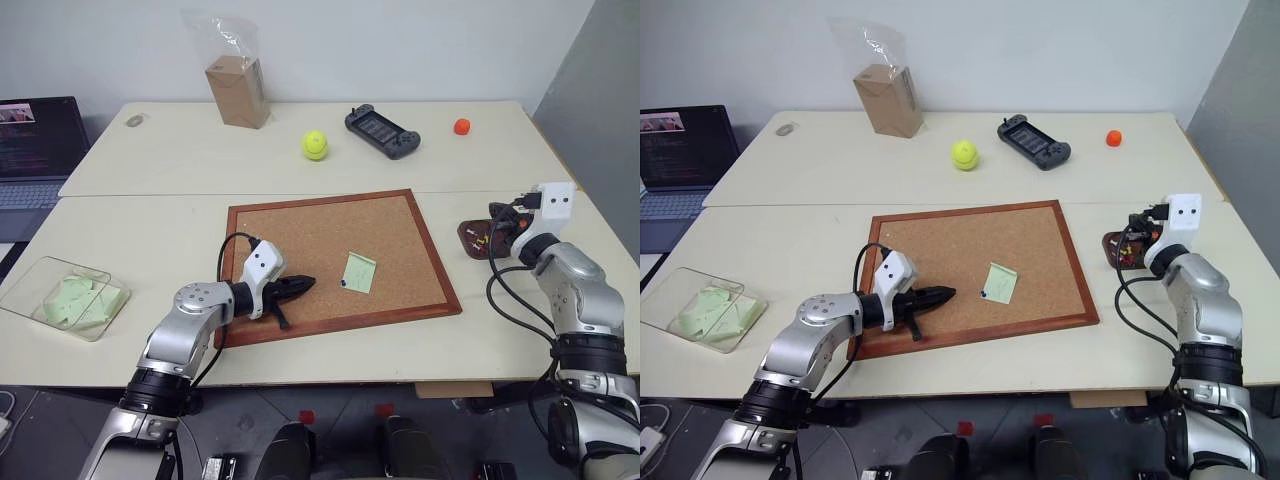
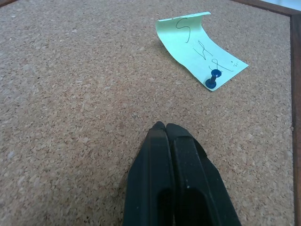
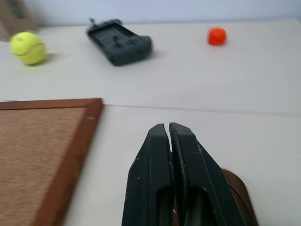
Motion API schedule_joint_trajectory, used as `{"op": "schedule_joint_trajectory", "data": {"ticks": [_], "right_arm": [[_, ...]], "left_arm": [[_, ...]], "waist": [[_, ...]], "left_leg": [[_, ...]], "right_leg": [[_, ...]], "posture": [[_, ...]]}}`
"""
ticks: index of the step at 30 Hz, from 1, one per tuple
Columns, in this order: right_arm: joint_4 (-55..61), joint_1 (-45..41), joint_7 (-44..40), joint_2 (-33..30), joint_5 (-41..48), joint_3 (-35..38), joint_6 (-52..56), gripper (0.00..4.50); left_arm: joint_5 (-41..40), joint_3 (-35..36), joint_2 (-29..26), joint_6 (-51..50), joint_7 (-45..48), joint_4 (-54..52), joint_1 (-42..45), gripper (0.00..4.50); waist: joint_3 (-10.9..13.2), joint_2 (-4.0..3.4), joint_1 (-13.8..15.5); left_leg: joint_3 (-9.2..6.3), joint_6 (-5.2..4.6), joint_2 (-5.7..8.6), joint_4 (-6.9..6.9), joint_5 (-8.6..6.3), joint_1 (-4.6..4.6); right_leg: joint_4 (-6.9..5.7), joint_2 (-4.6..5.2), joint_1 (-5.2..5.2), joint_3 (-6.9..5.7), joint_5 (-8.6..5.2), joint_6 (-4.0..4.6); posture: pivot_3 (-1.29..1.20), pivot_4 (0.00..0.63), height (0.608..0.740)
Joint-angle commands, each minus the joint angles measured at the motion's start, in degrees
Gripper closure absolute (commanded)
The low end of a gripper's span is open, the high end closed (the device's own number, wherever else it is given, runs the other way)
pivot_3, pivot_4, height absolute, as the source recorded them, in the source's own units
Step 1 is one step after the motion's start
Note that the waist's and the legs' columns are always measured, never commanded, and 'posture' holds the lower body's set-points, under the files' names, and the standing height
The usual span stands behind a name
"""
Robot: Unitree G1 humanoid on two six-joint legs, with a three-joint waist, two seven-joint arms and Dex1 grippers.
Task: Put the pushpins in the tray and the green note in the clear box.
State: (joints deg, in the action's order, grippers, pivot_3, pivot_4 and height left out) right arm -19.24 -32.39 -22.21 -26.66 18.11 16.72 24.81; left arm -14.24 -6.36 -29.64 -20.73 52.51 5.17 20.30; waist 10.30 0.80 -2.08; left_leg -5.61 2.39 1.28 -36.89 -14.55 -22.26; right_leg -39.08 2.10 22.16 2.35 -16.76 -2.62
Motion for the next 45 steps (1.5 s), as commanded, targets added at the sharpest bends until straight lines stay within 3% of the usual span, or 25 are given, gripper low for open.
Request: {"op": "schedule_joint_trajectory", "data": {"ticks": [1,3,6,19,21,24,27,33,38,45], "right_arm": [[-5.5,-4.1,-0.2,0.0,2.2,2.2,0.9,4.46],[-7.8,-5.1,-0.7,-0.1,2.5,2.2,0.8,4.46],[-10.6,-6.3,-0.4,-0.1,2.4,2.7,-0.3,3.91],[-10.7,-5.4,0.2,-0.5,1.0,2.6,-3.5,0.94],[-9.0,-5.0,-0.6,-0.5,1.6,2.8,-4.3,0.94],[2.7,-1.3,-9.7,0.3,6.2,0.1,-3.9,0.94],[15.6,4.5,-17.5,-0.2,8.8,-5.6,-1.0,0.94],[33.7,14.7,-25.3,-1.9,10.5,-16.7,2.1,0.94],[34.3,16.2,-27.0,-0.7,6.6,-23.6,-1.5,0.94],[22.6,10.3,-27.8,5.1,-0.6,-31.1,-8.7,0.94]], "left_arm": [[0.8,-1.4,0.1,-0.2,0.7,0.6,-0.1,4.5],[0.8,-1.3,-0.1,-0.1,0.8,0.6,-0.1,4.5],[0.8,-1.3,-0.3,-0.3,0.9,0.3,-0.2,4.5],[0.8,-1.5,-0.2,-0.6,1.0,-0.3,-0.5,4.5],[0.8,-1.5,-0.2,-0.6,1.0,-0.2,-0.5,4.5],[0.8,-1.5,-0.2,-0.6,1.1,-0.1,-0.3,4.5],[0.9,-1.5,-0.2,-0.6,1.2,-0.1,-0.3,4.5],[0.7,-1.3,-0.6,-0.9,1.3,-0.2,-0.2,4.5],[0.7,-1.4,-0.6,-1.2,1.3,-0.2,-0.1,4.5],[0.7,-1.4,-0.4,-1.1,1.2,-0.1,-0.2,4.5]], "waist": [[0.0,0.0,0.0],[0.0,0.0,0.1],[0.0,0.0,0.1],[0.0,0.0,0.1],[0.0,0.0,0.1],[0.0,-0.01,0.1],[0.0,-0.03,0.1],[0.0,-0.02,0.2],[0.0,-0.02,0.1],[0.0,-0.01,0.2]], "left_leg": [[0.06,-0.01,0.0,-0.03,0.0,-0.01],[0.07,-0.01,0.02,-0.04,0.0,-0.01],[0.07,-0.01,0.02,-0.02,0.0,-0.05],[0.06,-0.02,0.01,-0.02,0.0,-0.09],[0.06,-0.02,0.01,-0.02,0.0,-0.09],[0.04,-0.02,0.01,-0.02,0.0,-0.1],[-0.08,-0.02,-0.02,0.0,-0.01,-0.11],[-0.24,-0.03,0.01,-0.06,-0.01,-0.12],[-0.27,-0.03,-0.01,-0.06,-0.01,-0.08],[-0.31,-0.03,0.0,-0.06,-0.01,-0.05]], "right_leg": [[0.0,0.02,-0.01,0.02,0.0,0.0],[0.01,0.03,-0.01,0.06,0.0,-0.01],[0.02,0.04,0.0,0.02,0.0,-0.01],[0.04,0.04,0.02,0.02,0.0,-0.01],[0.04,0.04,0.02,0.02,0.0,-0.01],[0.04,0.04,0.03,0.01,0.0,-0.01],[0.03,0.03,0.04,-0.01,0.0,-0.01],[0.08,0.04,-0.01,-0.05,0.0,-0.01],[0.06,0.02,-0.01,-0.07,0.0,-0.02],[0.04,0.01,0.0,-0.09,0.01,-0.04]], "posture": [[0.0,0.15,0.74],[0.0,0.15,0.74],[0.0,0.15,0.74],[0.0,0.15,0.74],[0.0,0.15,0.74],[0.0,0.15,0.74],[0.0,0.15,0.74],[0.0,0.15,0.74],[0.0,0.15,0.74],[0.0,0.15,0.74]]}}
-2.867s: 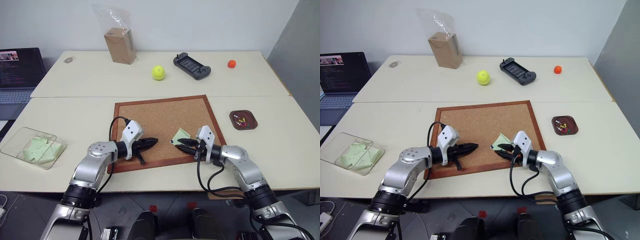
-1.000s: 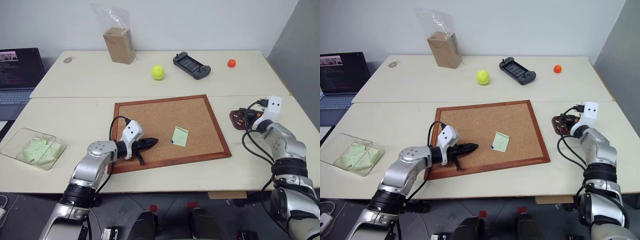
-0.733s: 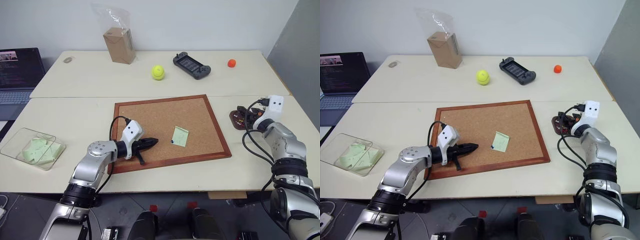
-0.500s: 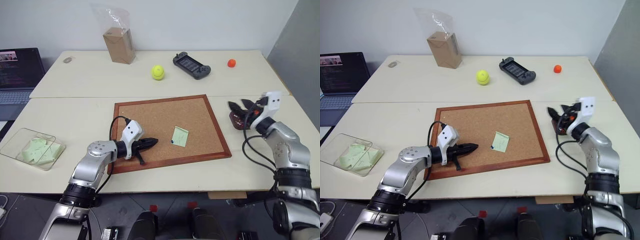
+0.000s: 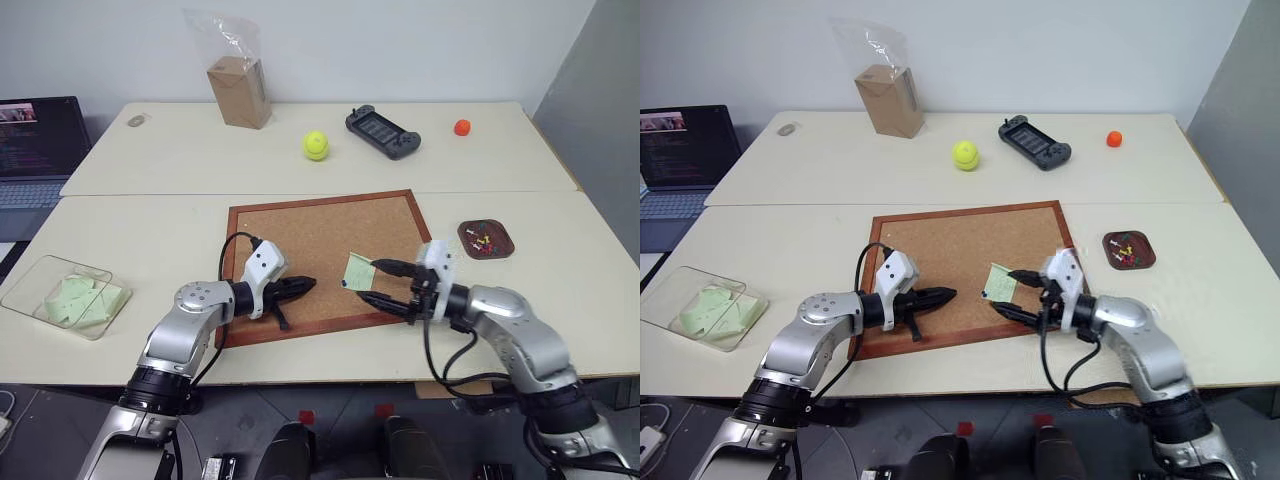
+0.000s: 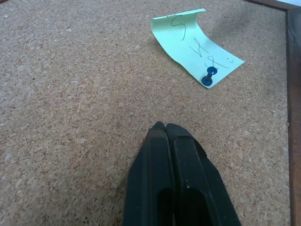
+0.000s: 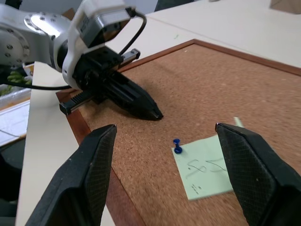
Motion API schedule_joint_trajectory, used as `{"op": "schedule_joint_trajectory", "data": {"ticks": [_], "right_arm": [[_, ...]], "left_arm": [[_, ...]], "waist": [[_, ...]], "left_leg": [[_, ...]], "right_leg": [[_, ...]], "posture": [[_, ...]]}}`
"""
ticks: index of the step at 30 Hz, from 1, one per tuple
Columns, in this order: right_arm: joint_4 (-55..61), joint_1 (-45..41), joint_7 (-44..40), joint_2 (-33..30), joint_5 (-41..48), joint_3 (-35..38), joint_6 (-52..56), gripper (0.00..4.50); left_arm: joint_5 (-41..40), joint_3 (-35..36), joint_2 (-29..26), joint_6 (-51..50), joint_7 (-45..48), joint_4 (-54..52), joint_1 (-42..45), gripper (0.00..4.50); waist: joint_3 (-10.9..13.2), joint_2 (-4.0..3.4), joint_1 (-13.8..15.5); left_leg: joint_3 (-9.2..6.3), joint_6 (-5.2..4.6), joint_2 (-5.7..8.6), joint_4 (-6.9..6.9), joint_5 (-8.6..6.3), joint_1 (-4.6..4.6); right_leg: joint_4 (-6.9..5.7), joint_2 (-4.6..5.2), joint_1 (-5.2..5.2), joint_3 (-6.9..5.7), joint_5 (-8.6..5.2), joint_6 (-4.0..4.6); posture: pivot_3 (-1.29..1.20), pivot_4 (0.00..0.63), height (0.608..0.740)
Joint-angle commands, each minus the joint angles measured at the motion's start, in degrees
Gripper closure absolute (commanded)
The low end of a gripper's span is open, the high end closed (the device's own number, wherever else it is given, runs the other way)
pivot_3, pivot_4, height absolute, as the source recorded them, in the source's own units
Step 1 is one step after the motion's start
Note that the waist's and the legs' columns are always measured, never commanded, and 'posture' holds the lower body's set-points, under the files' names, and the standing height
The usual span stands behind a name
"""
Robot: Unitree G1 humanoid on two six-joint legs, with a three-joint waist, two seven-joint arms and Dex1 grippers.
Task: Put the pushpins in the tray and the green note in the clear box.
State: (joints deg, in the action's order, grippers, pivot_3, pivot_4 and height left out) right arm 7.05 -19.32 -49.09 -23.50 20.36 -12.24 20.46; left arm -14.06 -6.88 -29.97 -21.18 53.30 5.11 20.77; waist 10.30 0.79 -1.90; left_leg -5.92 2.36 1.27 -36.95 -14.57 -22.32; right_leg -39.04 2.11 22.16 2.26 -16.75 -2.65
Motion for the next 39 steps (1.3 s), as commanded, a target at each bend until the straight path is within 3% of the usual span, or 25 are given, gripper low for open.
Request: {"op": "schedule_joint_trajectory", "data": {"ticks": [1,15,32,39], "right_arm": [[-5.4,-3.4,-0.8,2.7,-3.8,-2.7,-5.3,0.94],[-23.9,-9.2,-1.2,8.7,-10.7,-3.7,-15.1,0.94],[-25.7,-10.1,-2.2,11.0,-11.4,-3.3,-16.6,4.41],[-23.5,-10.2,-2.3,10.6,-11.6,-2.7,-16.7,4.49]], "left_arm": [[0.5,-0.8,-0.1,-0.7,0.3,-0.1,-0.7,4.5],[0.1,0.0,-0.3,-1.3,-1.0,-2.3,-2.9,4.5],[0.2,0.1,-0.2,-1.6,-1.1,-2.7,-2.7,4.5],[0.2,0.0,-0.5,-1.6,-0.8,-2.6,-2.7,4.5]], "waist": [[0.0,0.0,0.0],[0.0,0.0,-0.2],[0.0,0.0,-0.4],[0.0,0.0,-0.4]], "left_leg": [[0.01,0.0,0.01,0.0,0.0,0.0],[0.01,0.01,-0.02,0.02,0.0,0.07],[0.04,0.0,-0.02,0.03,0.0,0.26],[0.04,0.0,-0.02,0.03,0.0,0.27]], "right_leg": [[0.0,0.0,0.0,0.01,0.0,0.0],[-0.02,-0.03,0.02,0.03,0.0,0.01],[-0.04,-0.04,-0.1,0.08,0.0,0.01],[-0.04,-0.04,-0.1,0.08,0.01,0.01]], "posture": [[0.0,0.15,0.74],[0.0,0.15,0.74],[0.0,0.15,0.74],[0.0,0.15,0.74]]}}
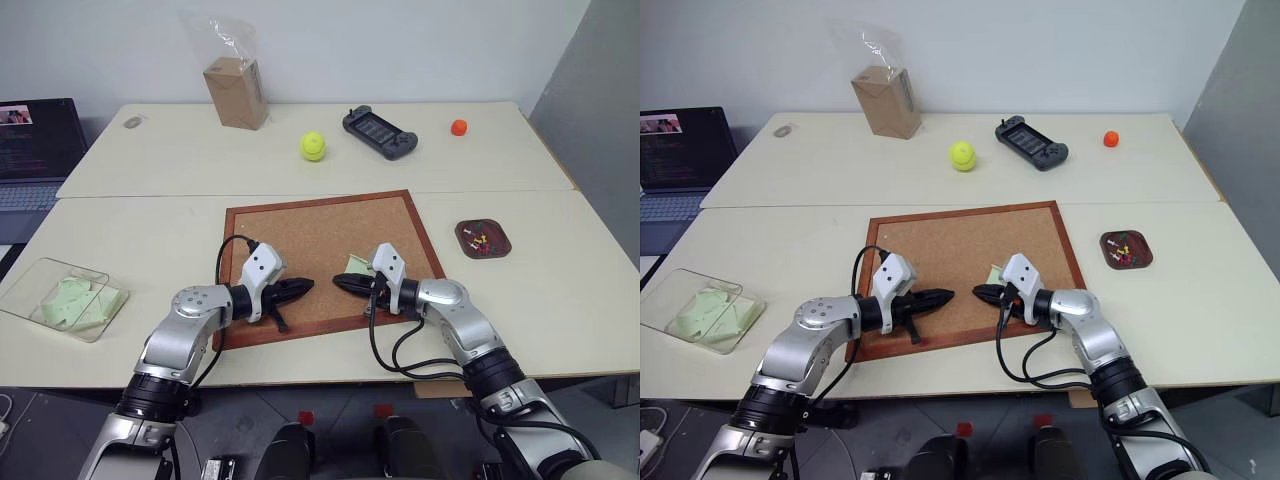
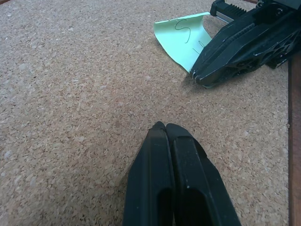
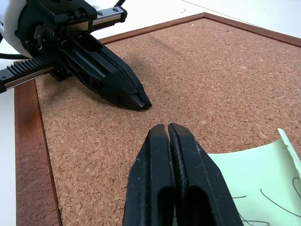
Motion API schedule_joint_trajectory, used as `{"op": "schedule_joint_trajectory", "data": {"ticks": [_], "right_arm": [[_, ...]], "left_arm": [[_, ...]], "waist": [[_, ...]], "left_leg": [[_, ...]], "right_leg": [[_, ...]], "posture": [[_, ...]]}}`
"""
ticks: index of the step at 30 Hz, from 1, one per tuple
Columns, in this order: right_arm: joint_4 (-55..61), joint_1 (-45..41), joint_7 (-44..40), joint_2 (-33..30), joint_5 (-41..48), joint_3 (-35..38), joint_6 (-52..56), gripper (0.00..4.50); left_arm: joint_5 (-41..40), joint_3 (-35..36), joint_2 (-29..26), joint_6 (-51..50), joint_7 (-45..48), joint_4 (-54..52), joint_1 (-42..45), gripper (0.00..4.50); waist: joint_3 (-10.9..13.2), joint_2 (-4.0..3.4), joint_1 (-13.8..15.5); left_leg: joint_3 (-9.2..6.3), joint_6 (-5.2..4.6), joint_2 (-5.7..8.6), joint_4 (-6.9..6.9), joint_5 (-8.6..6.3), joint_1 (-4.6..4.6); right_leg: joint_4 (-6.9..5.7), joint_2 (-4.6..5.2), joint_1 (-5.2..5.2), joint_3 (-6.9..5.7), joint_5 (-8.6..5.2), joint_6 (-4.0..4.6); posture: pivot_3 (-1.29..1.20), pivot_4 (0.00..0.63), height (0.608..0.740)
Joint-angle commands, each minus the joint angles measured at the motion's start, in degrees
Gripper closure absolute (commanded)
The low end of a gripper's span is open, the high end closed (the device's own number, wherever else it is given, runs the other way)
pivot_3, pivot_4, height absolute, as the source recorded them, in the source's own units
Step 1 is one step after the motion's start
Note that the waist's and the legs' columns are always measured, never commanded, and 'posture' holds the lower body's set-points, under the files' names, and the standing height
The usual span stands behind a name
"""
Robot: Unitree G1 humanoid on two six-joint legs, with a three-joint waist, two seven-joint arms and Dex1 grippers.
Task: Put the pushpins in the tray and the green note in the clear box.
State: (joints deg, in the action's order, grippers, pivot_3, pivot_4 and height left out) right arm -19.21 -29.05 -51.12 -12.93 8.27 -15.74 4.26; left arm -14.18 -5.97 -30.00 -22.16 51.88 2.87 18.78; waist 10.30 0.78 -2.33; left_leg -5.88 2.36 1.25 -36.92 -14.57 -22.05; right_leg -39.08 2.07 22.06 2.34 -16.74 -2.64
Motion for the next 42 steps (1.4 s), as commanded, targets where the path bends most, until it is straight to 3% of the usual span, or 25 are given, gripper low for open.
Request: {"op": "schedule_joint_trajectory", "data": {"ticks": [1,15,19,27,32,38,42], "right_arm": [[4.1,-0.5,-0.4,-0.3,1.0,1.2,0.0,4.49],[16.2,-1.5,0.3,-2.8,4.8,4.4,7.7,4.49],[17.3,-2.2,-0.1,-3.6,4.4,4.2,7.2,4.49],[18.0,-4.0,2.5,-3.1,6.5,6.6,9.9,4.5],[17.4,-6.4,6.9,-0.5,9.5,10.0,14.5,4.5],[20.1,-6.6,6.1,-0.4,11.0,9.5,17.1,4.5],[18.6,-9.3,13.9,2.8,14.2,14.4,24.3,4.5]], "left_arm": [[0.4,-1.0,-0.4,-0.6,0.6,-0.4,-0.7,4.5],[0.5,-1.3,0.2,0.0,0.4,-0.1,-0.4,4.5],[-3.5,3.0,1.0,-4.0,-0.9,0.5,2.4,4.5],[-17.7,13.0,0.6,-18.6,-1.5,-5.0,7.2,3.05],[-22.9,14.8,0.8,-23.5,-2.2,-9.9,6.8,2.12],[-24.9,14.9,1.0,-25.7,-5.1,-10.9,7.6,0.93],[-22.9,12.2,1.3,-22.8,-5.1,-14.1,6.2,0.77]], "waist": [[0.0,0.0,0.0],[0.0,0.0,0.1],[0.0,0.01,0.2],[0.1,0.14,0.0],[0.1,0.14,0.0],[0.1,0.14,0.1],[0.1,0.14,0.0]], "left_leg": [[0.0,0.0,0.0,0.0,0.0,0.0],[-0.03,0.0,0.02,0.02,0.0,-0.02],[-0.02,0.0,0.03,0.02,0.0,-0.03],[-0.07,0.0,0.01,0.01,0.0,-0.13],[-0.1,0.02,0.02,0.0,0.01,-0.27],[-0.13,0.03,0.02,0.0,0.01,-0.34],[-0.14,0.03,0.02,0.0,0.01,-0.34]], "right_leg": [[0.0,0.0,0.0,0.0,0.0,0.0],[0.02,0.02,0.0,-0.02,0.0,0.0],[0.03,0.04,0.0,-0.02,0.0,0.0],[0.02,0.02,0.1,-0.05,0.0,0.0],[0.03,0.04,0.19,-0.06,0.0,0.01],[0.05,0.05,0.23,-0.09,0.0,0.01],[0.05,0.05,0.23,-0.09,0.0,0.01]], "posture": [[0.0,0.15,0.74],[0.0,0.15,0.74],[0.0,0.15,0.74],[0.0,0.15,0.74],[0.0,0.15,0.74],[0.0,0.15,0.74],[0.0,0.15,0.74]]}}
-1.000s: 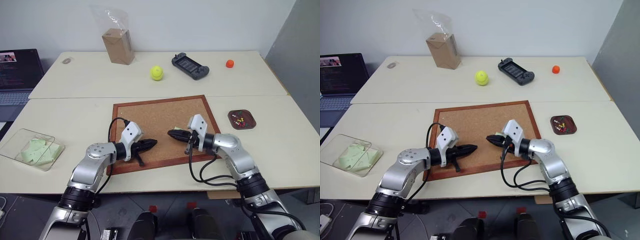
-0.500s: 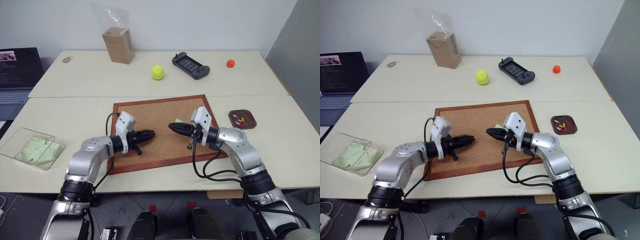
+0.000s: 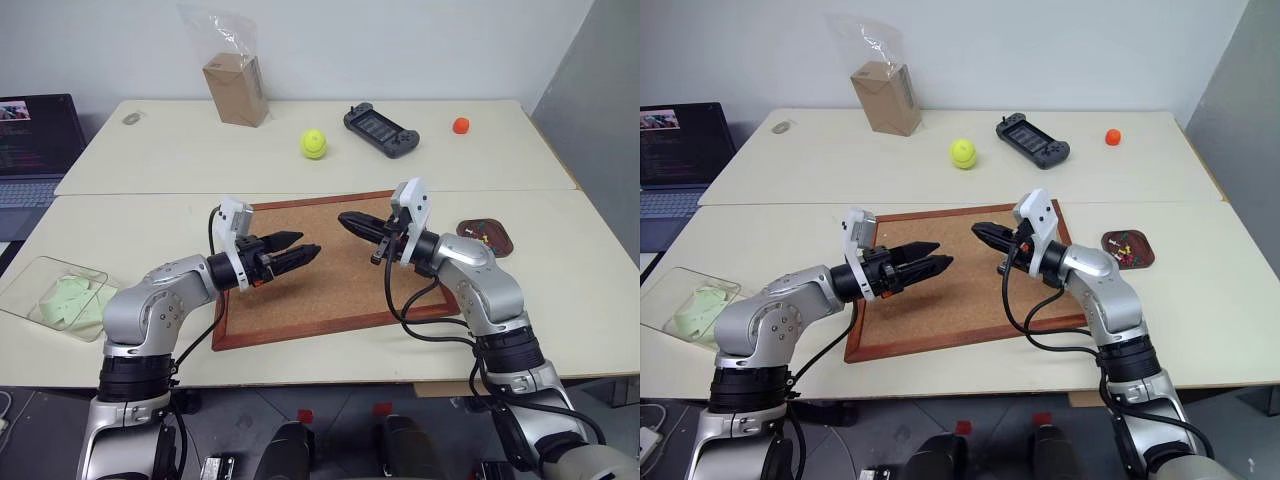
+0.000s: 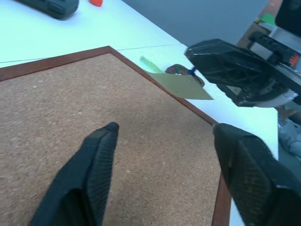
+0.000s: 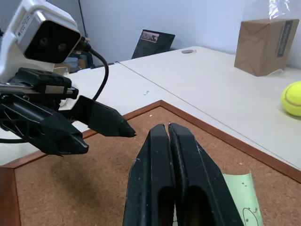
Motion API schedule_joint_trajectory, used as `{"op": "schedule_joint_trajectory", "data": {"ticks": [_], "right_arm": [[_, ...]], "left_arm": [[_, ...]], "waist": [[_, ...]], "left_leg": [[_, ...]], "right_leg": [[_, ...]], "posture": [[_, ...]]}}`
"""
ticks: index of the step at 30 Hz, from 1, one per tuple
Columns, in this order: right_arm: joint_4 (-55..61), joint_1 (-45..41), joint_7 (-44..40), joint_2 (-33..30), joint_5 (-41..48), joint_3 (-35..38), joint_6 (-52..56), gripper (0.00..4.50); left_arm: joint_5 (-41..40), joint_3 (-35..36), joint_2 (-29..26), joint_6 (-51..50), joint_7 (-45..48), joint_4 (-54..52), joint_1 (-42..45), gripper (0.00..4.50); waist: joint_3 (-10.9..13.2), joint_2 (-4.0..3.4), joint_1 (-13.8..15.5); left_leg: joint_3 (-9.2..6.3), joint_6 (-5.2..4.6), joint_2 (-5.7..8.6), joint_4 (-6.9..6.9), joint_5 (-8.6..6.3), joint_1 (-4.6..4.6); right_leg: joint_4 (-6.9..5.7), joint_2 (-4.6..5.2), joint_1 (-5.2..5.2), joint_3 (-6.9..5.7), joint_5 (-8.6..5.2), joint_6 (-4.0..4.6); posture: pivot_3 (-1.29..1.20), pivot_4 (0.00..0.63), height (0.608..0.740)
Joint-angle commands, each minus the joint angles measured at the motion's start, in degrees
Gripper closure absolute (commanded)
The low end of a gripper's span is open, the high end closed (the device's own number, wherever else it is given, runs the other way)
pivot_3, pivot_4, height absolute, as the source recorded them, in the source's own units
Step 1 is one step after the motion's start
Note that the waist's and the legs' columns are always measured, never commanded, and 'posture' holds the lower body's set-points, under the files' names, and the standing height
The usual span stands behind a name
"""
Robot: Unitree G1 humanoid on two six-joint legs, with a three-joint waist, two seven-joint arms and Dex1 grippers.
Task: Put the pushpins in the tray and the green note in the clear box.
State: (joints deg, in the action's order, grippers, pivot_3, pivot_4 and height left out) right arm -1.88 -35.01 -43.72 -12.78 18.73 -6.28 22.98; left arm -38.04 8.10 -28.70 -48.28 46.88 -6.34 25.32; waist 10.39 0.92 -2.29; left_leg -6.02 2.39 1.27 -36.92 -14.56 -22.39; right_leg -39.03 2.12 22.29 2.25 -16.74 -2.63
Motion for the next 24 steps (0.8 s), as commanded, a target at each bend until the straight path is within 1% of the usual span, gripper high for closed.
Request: {"op": "schedule_joint_trajectory", "data": {"ticks": [1,2,8,9,11,14,16,19,21,22,24], "right_arm": [[0.9,-4.0,9.2,3.9,5.1,6.6,7.8,4.5],[1.1,-4.5,12.7,5.8,7.3,9.0,10.9,4.5],[3.5,-6.0,27.0,13.2,17.3,18.9,23.5,4.5],[3.8,-6.3,28.4,13.8,18.3,19.7,24.7,4.5],[3.7,-7.8,33.9,16.0,21.5,23.2,27.3,4.5],[3.4,-9.8,41.4,19.3,26.1,27.9,29.5,4.5],[3.9,-10.5,44.3,20.3,28.0,29.2,30.5,4.5],[5.1,-10.2,45.2,19.3,28.2,28.1,31.0,4.5],[6.1,-9.1,43.2,16.4,26.1,25.6,30.3,4.5],[7.0,-8.2,40.7,13.7,24.2,23.1,29.7,4.5],[10.1,-4.8,31.9,4.6,17.2,12.9,26.0,4.5]], "left_arm": [[2.3,-2.5,0.7,5.1,-0.8,-5.3,-0.4,0.77],[4.9,-4.0,1.1,8.3,-1.5,-5.7,-0.6,0.77],[15.1,-9.5,2.9,22.4,-4.1,-5.6,-1.7,0.77],[15.9,-9.8,3.4,23.6,-4.5,-5.4,-1.8,0.77],[21.7,-11.9,4.1,32.1,-6.4,-3.4,-1.9,0.77],[27.3,-13.2,5.9,40.8,-9.6,-1.0,-1.8,0.77],[28.4,-13.7,7.4,42.3,-11.2,0.0,-2.2,0.77],[28.8,-13.2,8.3,42.9,-12.1,1.6,-2.8,0.77],[27.8,-11.4,8.1,40.7,-12.8,2.9,-2.5,0.77],[26.6,-10.1,7.6,38.0,-13.1,3.6,-2.2,0.77],[24.9,-8.5,5.6,34.2,-11.6,5.0,-1.6,0.77]], "waist": [[0.0,0.0,0.0],[0.0,0.0,0.0],[0.0,-0.01,0.2],[0.0,-0.02,0.3],[0.0,-0.02,0.3],[0.0,-0.03,0.3],[0.0,-0.04,0.3],[0.0,-0.04,0.3],[0.0,-0.04,0.2],[0.0,-0.04,0.2],[0.0,-0.04,0.1]], "left_leg": [[0.01,0.0,0.0,0.0,0.0,0.0],[0.01,0.01,0.0,0.0,0.01,0.0],[0.01,0.14,0.0,0.05,0.08,-0.05],[0.01,0.14,0.0,0.05,0.08,-0.06],[0.04,0.03,0.02,0.04,0.01,-0.13],[0.09,0.01,0.03,0.04,0.01,-0.14],[0.08,0.01,0.02,0.04,0.01,-0.14],[0.08,0.0,0.03,0.04,0.0,-0.18],[0.15,-0.01,0.03,0.04,0.0,-0.2],[0.14,-0.02,0.02,0.04,0.0,-0.25],[0.14,-0.02,0.03,0.02,0.0,-0.32]], "right_leg": [[0.0,0.01,0.0,0.01,0.0,0.0],[-0.01,0.02,0.01,0.03,0.0,0.01],[0.01,0.02,0.05,0.03,0.03,0.05],[0.01,0.02,0.07,0.03,0.02,0.05],[0.01,0.03,0.11,0.05,0.03,0.05],[0.01,0.04,0.14,0.06,0.03,0.05],[0.0,0.03,0.15,0.05,0.03,0.05],[0.0,0.03,0.15,0.03,0.03,0.05],[-0.04,0.03,0.21,0.07,0.03,0.05],[-0.03,0.02,0.26,0.06,0.03,0.05],[-0.05,0.01,0.31,0.04,0.03,0.05]], "posture": [[0.0,0.15,0.74],[0.0,0.15,0.74],[0.0,0.15,0.74],[0.0,0.15,0.74],[0.0,0.15,0.74],[0.0,0.15,0.74],[0.0,0.15,0.74],[0.0,0.15,0.74],[0.0,0.15,0.74],[0.0,0.15,0.74],[0.0,0.15,0.74]]}}
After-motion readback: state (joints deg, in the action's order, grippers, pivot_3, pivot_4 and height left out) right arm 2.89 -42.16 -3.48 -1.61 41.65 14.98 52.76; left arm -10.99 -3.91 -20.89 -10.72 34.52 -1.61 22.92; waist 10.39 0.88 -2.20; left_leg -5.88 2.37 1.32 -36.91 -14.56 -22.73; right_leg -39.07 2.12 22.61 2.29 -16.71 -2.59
